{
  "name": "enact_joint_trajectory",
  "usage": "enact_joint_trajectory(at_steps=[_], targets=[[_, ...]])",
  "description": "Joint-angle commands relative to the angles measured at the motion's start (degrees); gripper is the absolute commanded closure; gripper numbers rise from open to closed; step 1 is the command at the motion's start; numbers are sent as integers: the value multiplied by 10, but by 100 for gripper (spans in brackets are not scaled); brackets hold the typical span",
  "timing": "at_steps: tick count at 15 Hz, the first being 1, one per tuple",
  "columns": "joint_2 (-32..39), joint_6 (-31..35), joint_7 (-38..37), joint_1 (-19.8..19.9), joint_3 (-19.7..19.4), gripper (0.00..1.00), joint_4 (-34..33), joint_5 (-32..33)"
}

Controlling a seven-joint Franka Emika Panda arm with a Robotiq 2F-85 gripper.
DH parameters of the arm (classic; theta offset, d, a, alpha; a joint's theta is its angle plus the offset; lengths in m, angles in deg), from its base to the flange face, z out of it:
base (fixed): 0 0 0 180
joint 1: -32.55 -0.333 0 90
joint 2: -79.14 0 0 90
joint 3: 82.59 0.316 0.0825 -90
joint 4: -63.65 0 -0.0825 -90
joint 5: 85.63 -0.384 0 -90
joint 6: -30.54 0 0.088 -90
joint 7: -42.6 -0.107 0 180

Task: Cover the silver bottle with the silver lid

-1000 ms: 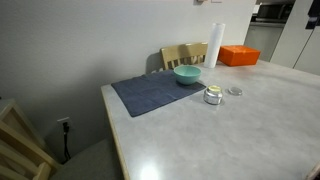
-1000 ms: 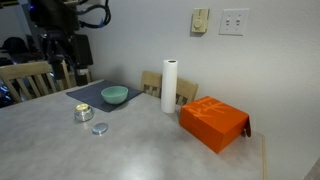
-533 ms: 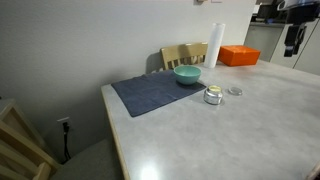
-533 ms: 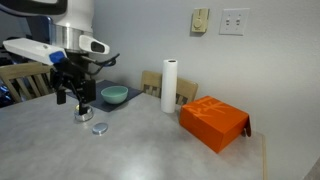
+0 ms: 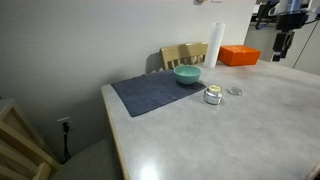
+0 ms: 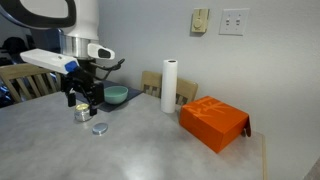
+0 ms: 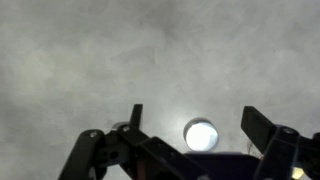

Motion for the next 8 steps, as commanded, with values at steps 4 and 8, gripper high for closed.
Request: enact_joint_trajectory(at_steps=[4,8], targets=[[127,152,-43,-1,27,0,-10,33],[128,148,-43,7,37,0,-5,30]])
